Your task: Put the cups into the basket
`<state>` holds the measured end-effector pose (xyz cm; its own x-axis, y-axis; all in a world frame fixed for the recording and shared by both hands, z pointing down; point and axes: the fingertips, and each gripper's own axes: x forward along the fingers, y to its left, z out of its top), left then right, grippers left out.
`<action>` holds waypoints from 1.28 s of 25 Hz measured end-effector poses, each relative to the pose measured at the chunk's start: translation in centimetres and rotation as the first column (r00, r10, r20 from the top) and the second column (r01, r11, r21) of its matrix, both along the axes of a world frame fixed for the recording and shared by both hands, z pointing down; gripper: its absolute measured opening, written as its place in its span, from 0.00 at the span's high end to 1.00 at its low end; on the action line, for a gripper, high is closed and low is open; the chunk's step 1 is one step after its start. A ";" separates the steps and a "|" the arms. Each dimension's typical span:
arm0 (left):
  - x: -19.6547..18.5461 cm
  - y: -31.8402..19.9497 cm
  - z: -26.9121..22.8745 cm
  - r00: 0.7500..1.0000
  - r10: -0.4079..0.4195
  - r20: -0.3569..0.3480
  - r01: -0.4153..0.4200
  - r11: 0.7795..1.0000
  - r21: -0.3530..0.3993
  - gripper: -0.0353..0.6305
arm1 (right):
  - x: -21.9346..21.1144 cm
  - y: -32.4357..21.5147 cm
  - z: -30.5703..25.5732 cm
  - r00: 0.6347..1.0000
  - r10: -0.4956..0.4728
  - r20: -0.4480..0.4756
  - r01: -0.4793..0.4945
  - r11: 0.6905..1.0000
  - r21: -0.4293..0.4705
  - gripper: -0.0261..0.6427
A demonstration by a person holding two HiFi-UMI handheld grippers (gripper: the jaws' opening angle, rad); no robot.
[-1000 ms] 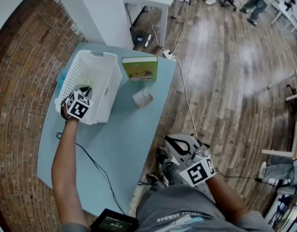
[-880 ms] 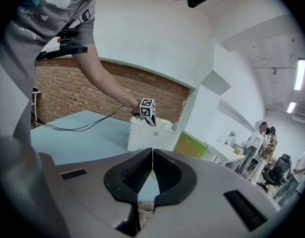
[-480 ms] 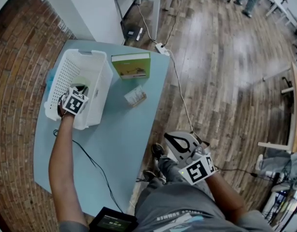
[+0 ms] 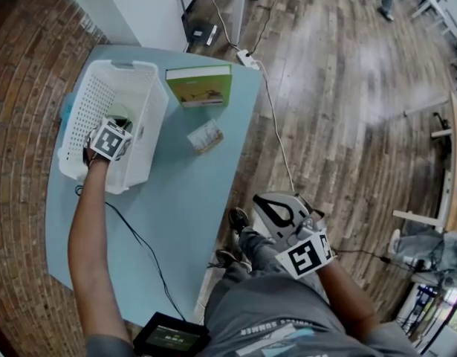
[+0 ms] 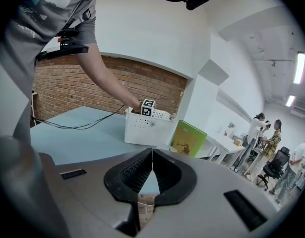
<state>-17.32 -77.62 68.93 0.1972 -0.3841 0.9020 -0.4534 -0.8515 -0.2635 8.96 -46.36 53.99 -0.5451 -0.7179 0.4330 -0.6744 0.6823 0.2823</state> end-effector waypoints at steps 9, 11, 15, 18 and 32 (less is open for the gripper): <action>1.0 0.8 2.1 0.998 -0.020 -0.057 0.014 0.994 -0.110 0.92 | 0.6 -0.1 0.5 1.000 0.008 -0.004 -0.008 1.000 -0.013 0.94; 1.1 1.2 2.7 0.995 -0.046 -0.084 0.032 0.986 -0.161 0.92 | 0.8 -0.1 0.6 1.000 0.010 -0.004 -0.010 1.000 -0.015 0.94; 1.0 1.4 3.4 0.990 -0.085 -0.115 0.059 0.976 -0.208 0.92 | 1.2 -0.2 0.9 1.000 0.014 -0.002 -0.014 1.000 -0.020 0.94; 1.0 1.4 3.4 0.987 -0.096 -0.127 0.065 0.971 -0.230 0.92 | 1.4 -0.2 0.9 1.000 0.015 0.003 -0.015 1.000 -0.020 0.94; 0.1 1.6 -1.7 0.985 -0.077 -0.152 0.059 0.991 -0.121 0.74 | 0.4 0.7 -0.3 1.000 -0.017 0.021 0.017 1.000 0.011 0.94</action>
